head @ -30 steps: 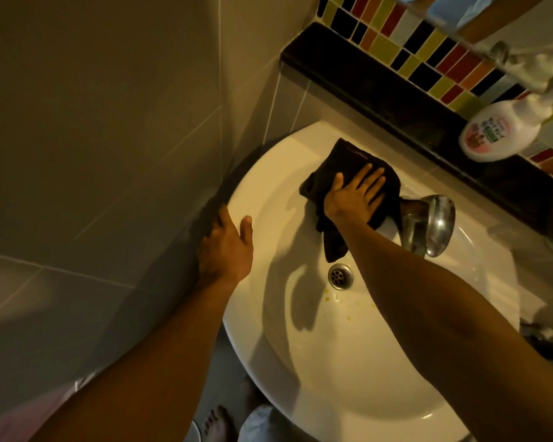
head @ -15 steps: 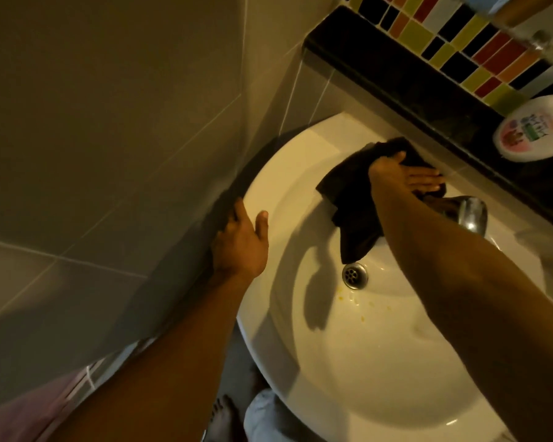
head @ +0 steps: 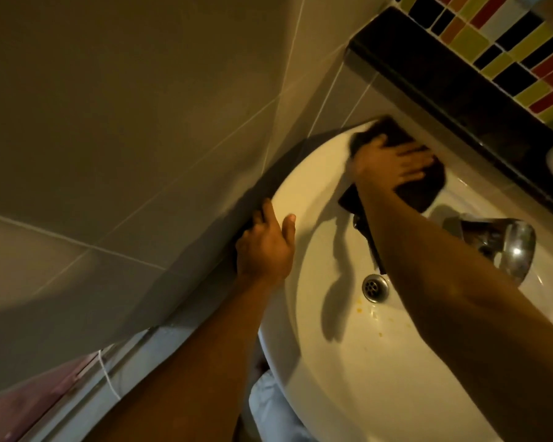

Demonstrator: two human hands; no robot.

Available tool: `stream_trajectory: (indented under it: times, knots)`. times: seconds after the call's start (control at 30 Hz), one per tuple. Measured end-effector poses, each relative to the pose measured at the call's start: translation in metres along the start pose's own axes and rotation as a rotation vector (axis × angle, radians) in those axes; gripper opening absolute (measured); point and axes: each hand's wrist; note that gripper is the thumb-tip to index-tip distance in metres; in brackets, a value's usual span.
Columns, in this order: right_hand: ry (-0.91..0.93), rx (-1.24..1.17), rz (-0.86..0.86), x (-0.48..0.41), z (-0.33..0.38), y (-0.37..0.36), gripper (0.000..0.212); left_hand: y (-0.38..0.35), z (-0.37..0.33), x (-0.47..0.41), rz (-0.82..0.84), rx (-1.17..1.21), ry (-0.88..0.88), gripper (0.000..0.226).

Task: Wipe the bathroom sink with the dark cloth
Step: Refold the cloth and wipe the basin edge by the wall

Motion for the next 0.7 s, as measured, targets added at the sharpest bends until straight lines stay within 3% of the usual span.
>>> stream_trajectory:
  times: [0.17, 0.37, 0.53, 0.7]
  knots:
    - [0.733, -0.014, 0.177, 0.063, 0.015, 0.001, 0.066, 0.0, -0.001, -0.001, 0.012, -0.019, 0.017, 0.06]
    - [1.096, -0.148, 0.314, 0.027, -0.025, 0.015, 0.063, 0.007, -0.002, 0.0, -0.026, -0.012, -0.009, 0.053]
    - [0.719, 0.069, 0.214, -0.04, -0.082, 0.019, 0.069, 0.004, -0.006, 0.001, -0.039, -0.024, -0.003, 0.054]
    - [0.594, 0.102, 0.21, -0.016, -0.123, 0.03, 0.068, 0.007, -0.005, 0.0, -0.006, -0.016, 0.016, 0.057]
Point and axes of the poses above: each hand's wrist, its own x-axis away from the middle knuckle, its own y-axis out of the back of the hand, z = x × y, and after that the axes turned 13 degrees about -z, right-handed
